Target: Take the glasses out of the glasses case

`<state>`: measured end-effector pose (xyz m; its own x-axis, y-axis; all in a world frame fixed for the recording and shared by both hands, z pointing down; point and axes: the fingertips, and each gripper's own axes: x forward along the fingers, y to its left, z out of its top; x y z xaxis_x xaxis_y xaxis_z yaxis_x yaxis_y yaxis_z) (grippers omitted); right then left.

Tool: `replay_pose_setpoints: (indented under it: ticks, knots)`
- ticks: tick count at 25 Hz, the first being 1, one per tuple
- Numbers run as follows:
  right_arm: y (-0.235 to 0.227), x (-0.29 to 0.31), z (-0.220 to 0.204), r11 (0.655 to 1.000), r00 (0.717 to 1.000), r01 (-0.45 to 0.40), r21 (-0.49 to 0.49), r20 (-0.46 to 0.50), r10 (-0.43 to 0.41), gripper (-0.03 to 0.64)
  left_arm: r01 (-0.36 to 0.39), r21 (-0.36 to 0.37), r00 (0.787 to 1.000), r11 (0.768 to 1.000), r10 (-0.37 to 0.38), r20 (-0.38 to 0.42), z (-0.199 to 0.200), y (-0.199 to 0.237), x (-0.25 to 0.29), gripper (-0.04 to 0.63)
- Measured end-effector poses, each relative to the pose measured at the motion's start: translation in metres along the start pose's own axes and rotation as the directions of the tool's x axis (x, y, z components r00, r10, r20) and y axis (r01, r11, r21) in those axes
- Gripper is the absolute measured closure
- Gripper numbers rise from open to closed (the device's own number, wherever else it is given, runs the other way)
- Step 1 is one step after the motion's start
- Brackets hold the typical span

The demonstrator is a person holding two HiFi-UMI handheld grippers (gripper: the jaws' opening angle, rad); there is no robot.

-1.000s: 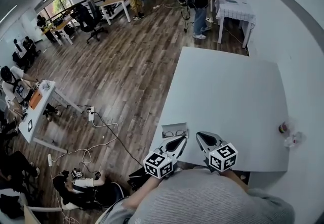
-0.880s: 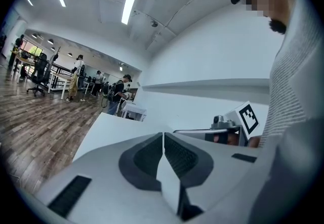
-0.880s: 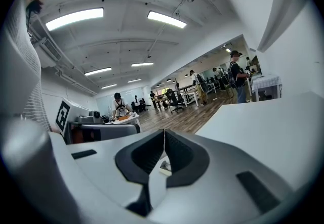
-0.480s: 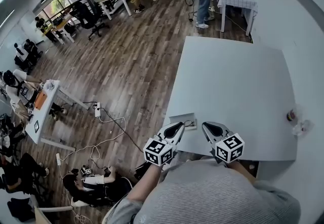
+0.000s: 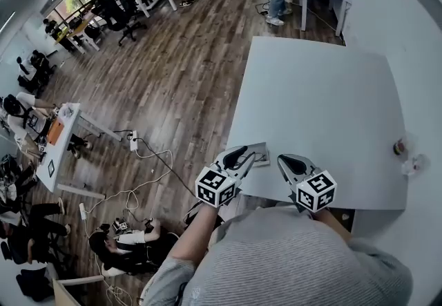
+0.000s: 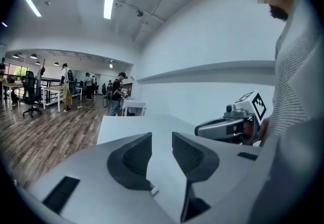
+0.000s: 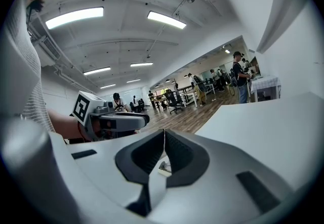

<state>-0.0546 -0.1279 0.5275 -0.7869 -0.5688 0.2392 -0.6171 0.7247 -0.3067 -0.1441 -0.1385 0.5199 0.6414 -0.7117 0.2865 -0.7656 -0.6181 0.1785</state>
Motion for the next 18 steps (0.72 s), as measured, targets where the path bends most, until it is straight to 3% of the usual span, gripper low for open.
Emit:
replay_pose_setpoints:
  ticks: [10,14,18]
  knots:
    - [-0.008,0.004,-0.002,1.0,1.0,-0.004,0.005,-0.007,0.004,0.601,-0.006,0.156,0.993,0.988,0.024,-0.114,-0.02,0.014,0.016,0.482]
    - [-0.01,0.01,-0.001,1.0,1.0,-0.01,0.003,-0.017,0.01,0.601,0.02,0.246,0.985,0.969,0.023,-0.173,-0.027,0.023,0.026,0.482]
    - [-0.014,0.013,-0.003,1.0,1.0,-0.012,0.006,-0.028,0.012,0.601,0.078,0.339,0.96,0.937,0.022,-0.28,-0.045,0.027,0.038,0.482]
